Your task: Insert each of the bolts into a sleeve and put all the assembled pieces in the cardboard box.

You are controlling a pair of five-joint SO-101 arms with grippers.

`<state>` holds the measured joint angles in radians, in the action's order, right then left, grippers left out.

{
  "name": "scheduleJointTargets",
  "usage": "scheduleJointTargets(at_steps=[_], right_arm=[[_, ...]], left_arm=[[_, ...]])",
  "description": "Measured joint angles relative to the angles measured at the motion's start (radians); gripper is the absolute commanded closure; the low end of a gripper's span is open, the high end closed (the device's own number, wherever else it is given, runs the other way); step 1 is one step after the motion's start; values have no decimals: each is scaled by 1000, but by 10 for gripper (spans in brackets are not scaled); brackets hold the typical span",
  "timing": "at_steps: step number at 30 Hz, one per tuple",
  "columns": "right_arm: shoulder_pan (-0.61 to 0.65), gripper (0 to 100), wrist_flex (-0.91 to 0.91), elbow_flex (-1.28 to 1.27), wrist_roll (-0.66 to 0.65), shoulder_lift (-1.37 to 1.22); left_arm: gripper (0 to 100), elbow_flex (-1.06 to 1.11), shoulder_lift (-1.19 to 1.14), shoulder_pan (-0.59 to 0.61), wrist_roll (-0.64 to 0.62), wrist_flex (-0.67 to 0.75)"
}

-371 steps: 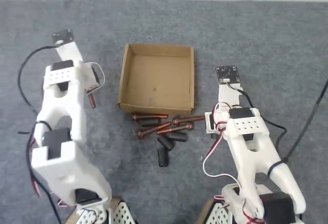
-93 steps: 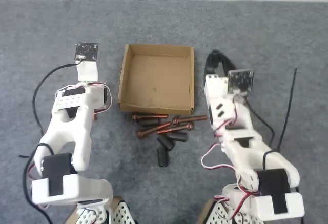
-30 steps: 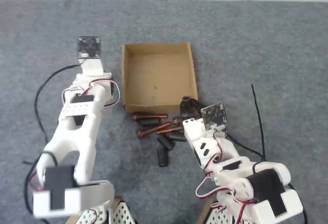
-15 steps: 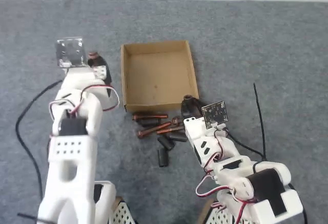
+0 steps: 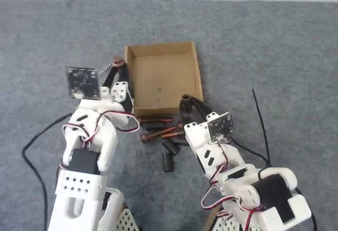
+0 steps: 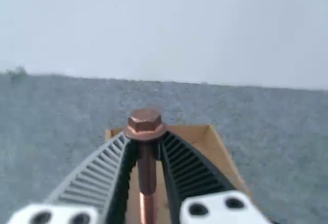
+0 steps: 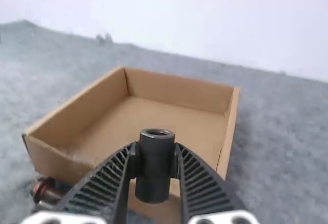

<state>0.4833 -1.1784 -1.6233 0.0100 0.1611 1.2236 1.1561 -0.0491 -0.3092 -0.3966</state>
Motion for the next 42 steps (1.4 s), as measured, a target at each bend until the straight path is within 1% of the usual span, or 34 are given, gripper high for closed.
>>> scheduleJointTargets(at_steps=[1,4,8,12,15,19,22,25,32,39,42], right_arm=[[-2,993,-15,0,0,0],[0,993,-40,0,0,0],[-2,993,-40,23,0,-14],[55,993,-72,103,0,-127],[77,993,-163,189,0,-279],[112,993,-333,270,-6,-488],[164,993,-394,284,-78,-566],[198,993,-411,285,-124,-574],[199,993,-411,285,-133,-574],[199,993,-411,285,-137,-574],[199,993,-411,285,-137,-574]], left_arm=[[989,20,0,0,-35,32],[989,63,0,0,-74,115],[989,72,0,0,-83,143],[989,72,0,0,-83,150],[989,91,2,0,-84,152],[989,126,0,-2,-84,152],[989,126,0,-2,-84,152],[989,127,0,-25,-84,183],[989,149,0,-97,-87,196],[989,161,0,-109,-87,199],[989,160,-46,-112,-87,232]])
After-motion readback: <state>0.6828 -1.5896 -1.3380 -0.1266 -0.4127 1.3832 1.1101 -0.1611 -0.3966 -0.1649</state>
